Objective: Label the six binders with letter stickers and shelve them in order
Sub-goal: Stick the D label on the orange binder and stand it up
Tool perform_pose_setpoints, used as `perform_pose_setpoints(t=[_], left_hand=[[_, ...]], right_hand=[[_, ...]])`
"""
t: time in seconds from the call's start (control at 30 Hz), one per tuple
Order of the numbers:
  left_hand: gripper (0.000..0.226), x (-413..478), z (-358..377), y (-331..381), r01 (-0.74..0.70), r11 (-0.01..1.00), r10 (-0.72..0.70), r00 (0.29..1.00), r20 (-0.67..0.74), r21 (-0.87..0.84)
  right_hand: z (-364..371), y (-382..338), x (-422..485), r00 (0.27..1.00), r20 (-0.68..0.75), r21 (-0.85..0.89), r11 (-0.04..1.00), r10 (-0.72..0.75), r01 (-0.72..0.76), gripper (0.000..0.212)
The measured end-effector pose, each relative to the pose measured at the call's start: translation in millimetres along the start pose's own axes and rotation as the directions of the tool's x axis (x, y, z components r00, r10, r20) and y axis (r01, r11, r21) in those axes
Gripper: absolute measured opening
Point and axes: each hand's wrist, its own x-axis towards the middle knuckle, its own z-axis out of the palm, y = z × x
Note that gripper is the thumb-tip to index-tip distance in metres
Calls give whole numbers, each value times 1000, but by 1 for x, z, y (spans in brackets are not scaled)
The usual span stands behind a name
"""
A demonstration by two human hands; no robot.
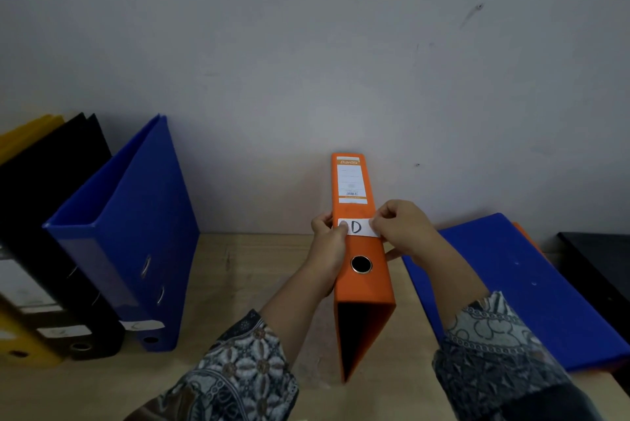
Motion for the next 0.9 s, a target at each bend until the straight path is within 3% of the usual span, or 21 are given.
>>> perform_pose_setpoints(t=[0.43,0.7,0.9], left_hand=[[45,-5,-1,2,-46,997,45,999,19,68],[39,-3,-1,1,-47,994,49,999,-9,103],[35,-1,-1,1,-42,994,44,999,-20,98]], right_hand=[[2,5,2,1000,4,15,1000,-2,1,11],[5,10,3,997,-40,11,998,-60,61,7],[15,21,-4,985,-142,130,985,-94,112,31]])
